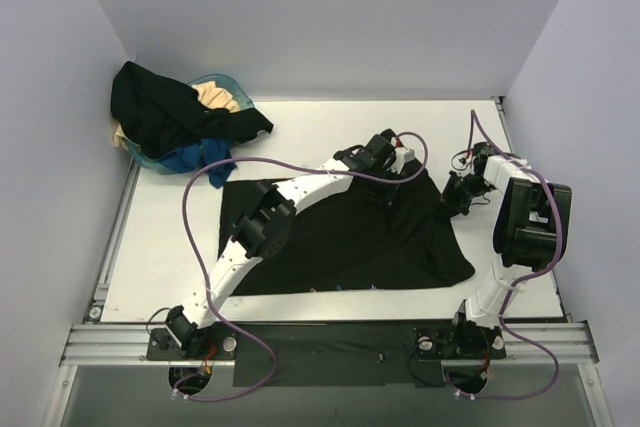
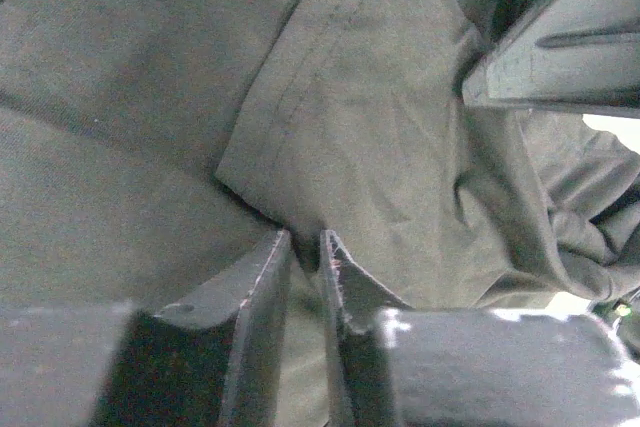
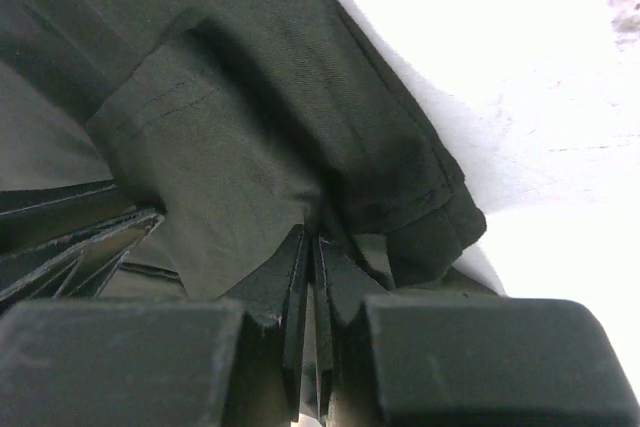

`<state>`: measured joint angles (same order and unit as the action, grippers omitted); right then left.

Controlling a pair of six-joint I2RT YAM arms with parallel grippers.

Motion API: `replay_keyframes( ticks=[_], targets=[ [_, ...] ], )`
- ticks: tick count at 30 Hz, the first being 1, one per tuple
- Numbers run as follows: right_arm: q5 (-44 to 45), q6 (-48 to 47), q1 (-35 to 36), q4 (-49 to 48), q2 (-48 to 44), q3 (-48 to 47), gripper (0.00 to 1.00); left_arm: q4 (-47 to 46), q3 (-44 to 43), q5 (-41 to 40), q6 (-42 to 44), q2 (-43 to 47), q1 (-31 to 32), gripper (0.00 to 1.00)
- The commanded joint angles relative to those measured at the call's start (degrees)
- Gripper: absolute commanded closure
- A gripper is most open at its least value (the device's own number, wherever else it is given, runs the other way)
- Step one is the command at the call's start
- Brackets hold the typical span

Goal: Fold and stack the t-shirts
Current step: Fold the flattened tshirt in 1/3 of the way

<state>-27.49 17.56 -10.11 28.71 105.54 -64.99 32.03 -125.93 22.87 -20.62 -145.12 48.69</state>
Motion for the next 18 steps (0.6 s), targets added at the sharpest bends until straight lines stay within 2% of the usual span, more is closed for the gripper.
replay_keyframes(
  ticks=[1,6,13,18],
  targets=[
    [-1.6,-1.2,0.6,2.5,-1.3,-2.1,1.0,-2.0,-3.2,0.7,-0.3,-1.4,0.3,0.88],
    [-1.7,-1.6,0.9,2.8,-1.3,-2.5,1.0,-0.1,-4.2,0.2,1.5,0.0,-0.1,0.99],
    [0.1,-4.1,1.9,4.7,-2.6,-4.0,1.0,2.6,-4.2,-4.8,4.0,4.8,-1.9,1.0],
    [2.6,-8.1,6.8,6.0,-2.9,-5.6,1.0,1.2,2.7,-3.6,4.5,10.4,-4.6,1.0]
  ],
)
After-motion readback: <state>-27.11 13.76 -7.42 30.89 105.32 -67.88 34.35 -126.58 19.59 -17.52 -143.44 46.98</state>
